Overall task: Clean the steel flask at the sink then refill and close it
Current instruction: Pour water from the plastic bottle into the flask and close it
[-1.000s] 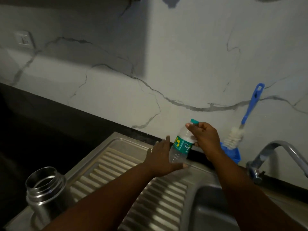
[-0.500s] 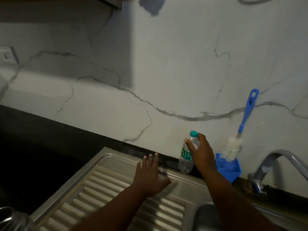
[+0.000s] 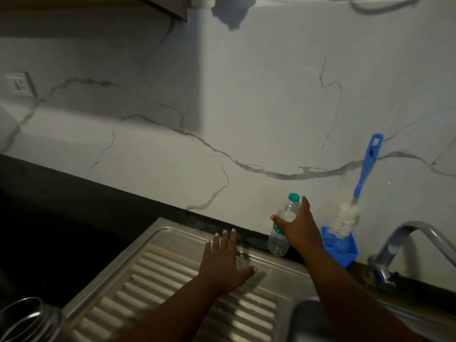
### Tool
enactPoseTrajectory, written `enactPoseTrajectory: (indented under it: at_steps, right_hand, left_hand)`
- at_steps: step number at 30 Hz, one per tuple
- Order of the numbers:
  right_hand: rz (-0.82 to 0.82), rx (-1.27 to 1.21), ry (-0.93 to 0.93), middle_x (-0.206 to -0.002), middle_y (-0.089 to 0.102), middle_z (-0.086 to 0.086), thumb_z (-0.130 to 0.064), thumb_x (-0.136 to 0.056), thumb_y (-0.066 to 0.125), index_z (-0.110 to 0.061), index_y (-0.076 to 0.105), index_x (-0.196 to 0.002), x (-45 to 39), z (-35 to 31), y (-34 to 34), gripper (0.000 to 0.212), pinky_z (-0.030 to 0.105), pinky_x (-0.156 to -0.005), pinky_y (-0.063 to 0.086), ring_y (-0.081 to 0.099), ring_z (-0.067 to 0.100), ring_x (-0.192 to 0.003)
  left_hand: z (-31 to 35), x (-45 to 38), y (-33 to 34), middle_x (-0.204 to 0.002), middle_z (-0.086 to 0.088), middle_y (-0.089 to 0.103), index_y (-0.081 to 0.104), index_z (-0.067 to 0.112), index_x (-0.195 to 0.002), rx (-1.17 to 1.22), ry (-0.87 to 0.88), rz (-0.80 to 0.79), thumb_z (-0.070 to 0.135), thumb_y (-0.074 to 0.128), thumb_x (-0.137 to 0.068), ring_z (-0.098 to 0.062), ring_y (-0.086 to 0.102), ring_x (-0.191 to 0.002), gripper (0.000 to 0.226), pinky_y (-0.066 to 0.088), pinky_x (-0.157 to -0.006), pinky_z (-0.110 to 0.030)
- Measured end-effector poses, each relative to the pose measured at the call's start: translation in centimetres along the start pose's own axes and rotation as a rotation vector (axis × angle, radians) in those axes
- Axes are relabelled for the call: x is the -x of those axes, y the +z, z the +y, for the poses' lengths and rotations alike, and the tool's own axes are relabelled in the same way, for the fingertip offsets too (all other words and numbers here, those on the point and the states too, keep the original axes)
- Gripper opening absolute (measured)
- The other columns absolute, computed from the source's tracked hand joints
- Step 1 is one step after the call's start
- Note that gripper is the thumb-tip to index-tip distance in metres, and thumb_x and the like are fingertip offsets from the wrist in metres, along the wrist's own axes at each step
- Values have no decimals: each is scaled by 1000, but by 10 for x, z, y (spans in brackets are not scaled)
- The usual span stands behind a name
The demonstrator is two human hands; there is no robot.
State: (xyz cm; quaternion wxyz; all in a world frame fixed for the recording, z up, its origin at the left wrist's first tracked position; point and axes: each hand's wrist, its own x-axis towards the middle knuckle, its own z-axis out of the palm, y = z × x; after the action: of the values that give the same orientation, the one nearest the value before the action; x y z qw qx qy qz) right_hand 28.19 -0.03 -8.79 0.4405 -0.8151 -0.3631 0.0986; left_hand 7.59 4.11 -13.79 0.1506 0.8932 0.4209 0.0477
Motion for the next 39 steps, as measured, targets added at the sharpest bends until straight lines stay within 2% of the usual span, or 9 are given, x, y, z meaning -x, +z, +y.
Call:
enactPoseTrajectory:
  at_steps: [5, 11, 19, 25, 28, 31, 33, 35, 39]
  right_hand:
    - [-10, 40, 6, -142, 38, 9, -46, -68, 79, -31, 7, -146, 13, 0, -6, 107, 54, -96, 45, 45, 32, -124]
    - [-11, 8, -46, -119, 55, 4, -46, -63, 80, -30, 22, -138, 52, 1, -5, 97, 48, -86, 53, 58, 24, -107]
    - [-110, 182, -100, -148, 36, 10, -50, -75, 72, -19, 12, -148, 115, -36, 2, 98, 44, -101, 42, 41, 29, -131]
    - [-167, 196, -178, -144, 41, 9, -50, -77, 70, -23, 18, -147, 157, -81, 14, 91, 40, -99, 42, 45, 26, -127]
    - [-263, 113, -230, -137, 50, 5, -36, -85, 65, -23, 33, -138, 179, -106, 19, 63, 34, -96, 41, 53, 21, -117]
    - [-369, 177, -358, -126, 58, 9, -25, -95, 53, -16, 49, -125, 202, -137, 17, 32, 29, -88, 43, 55, 15, -104]
    - [-544, 242, -374, -128, 54, 13, -16, -99, 43, -3, 49, -127, 224, -158, 18, 31, 30, -94, 43, 54, 22, -111]
    - [-675, 195, -411, -122, 55, 9, -16, -98, 46, -2, 54, -125, 243, -163, 27, 31, 30, -94, 47, 56, 19, -105]
    - [-832, 534, -413, -118, 61, 0, -46, -75, 74, -26, 64, -113, 270, -141, 54, 43, 26, -88, 45, 57, 16, -104]
  left_hand:
    - [1, 9, -7, -162, -9, -14, -16, 18, -153, 4, -4, 18, 78, 37, -84, -28, -15, -149, 106, -7, -119, -45]
    - [5, 32, -18, -163, -10, -12, -14, 17, -154, 23, 9, 43, 76, 38, -85, -28, -13, -149, 105, -5, -120, -45]
    - [5, 72, -40, -163, -12, -10, -15, 17, -154, 41, 16, 89, 74, 43, -85, -30, -11, -150, 106, -4, -120, -46]
    - [6, 116, -72, -163, -14, -4, -13, 13, -154, 147, 35, 185, 51, 54, -90, -30, -7, -150, 101, -2, -120, -44]
    - [10, 146, -94, -163, -13, 1, -11, 16, -154, 146, 105, 284, 25, 58, -87, -28, -3, -150, 96, -5, -121, -41]
    - [6, 187, -123, -161, -10, 16, 10, 17, -156, 97, 243, 430, 13, 59, -82, -25, 5, -150, 89, -4, -122, -41]
    - [-5, 218, -140, -147, -7, 46, 42, 17, -144, 177, 454, 632, 15, 58, -84, -21, 30, -143, 62, 10, -122, -46]
    - [-24, 247, -147, -121, 1, 63, 58, 19, -121, 278, 629, 928, 20, 59, -84, -15, 52, -122, 37, 30, -113, -45]
    - [-65, 282, -140, -121, 9, 44, 48, 19, -120, 447, 458, 1349, 29, 64, -77, -24, 49, -112, 47, 43, -90, -44]
